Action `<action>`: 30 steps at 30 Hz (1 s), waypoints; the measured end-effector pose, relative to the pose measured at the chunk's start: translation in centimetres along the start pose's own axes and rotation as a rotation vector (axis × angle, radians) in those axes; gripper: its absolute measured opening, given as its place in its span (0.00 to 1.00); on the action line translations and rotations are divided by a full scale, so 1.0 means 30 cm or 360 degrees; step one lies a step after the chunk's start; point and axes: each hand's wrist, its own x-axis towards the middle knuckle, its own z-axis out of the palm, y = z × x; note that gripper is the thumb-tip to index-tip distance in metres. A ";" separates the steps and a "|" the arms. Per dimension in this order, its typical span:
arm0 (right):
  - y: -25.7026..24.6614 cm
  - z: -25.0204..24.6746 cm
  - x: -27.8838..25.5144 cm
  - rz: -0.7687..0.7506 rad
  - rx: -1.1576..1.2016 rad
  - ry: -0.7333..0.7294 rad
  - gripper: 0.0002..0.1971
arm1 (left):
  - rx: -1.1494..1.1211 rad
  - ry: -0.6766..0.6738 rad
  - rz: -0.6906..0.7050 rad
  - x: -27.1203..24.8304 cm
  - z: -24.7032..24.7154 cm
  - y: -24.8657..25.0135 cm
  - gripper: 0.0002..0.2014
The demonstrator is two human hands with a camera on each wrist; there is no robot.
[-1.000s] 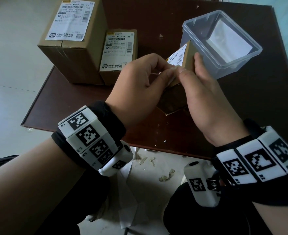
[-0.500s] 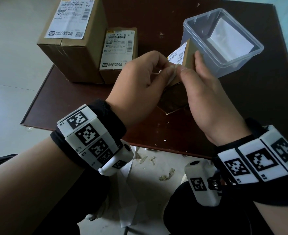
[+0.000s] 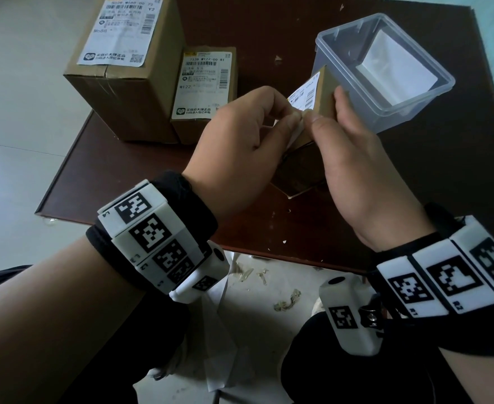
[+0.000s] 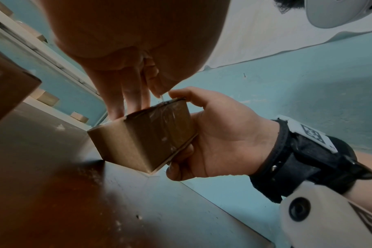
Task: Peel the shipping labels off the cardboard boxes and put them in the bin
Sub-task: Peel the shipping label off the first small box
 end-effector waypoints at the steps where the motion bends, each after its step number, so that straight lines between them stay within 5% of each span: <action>1: 0.001 0.000 -0.001 -0.0004 0.0000 0.0003 0.38 | 0.0003 0.0000 0.0000 0.000 0.000 0.001 0.05; 18: 0.012 -0.004 0.009 -0.0011 0.0023 -0.0020 0.35 | -0.0114 -0.0003 0.0024 -0.015 -0.004 0.019 0.05; 24: 0.035 0.008 0.036 -0.0079 0.0033 -0.0003 0.42 | -0.0142 -0.0123 -0.0050 -0.007 -0.002 -0.003 0.28; 30: 0.045 0.003 0.052 -0.0072 0.0072 0.0019 0.51 | -0.0047 -0.0068 0.0077 -0.001 0.006 -0.014 0.17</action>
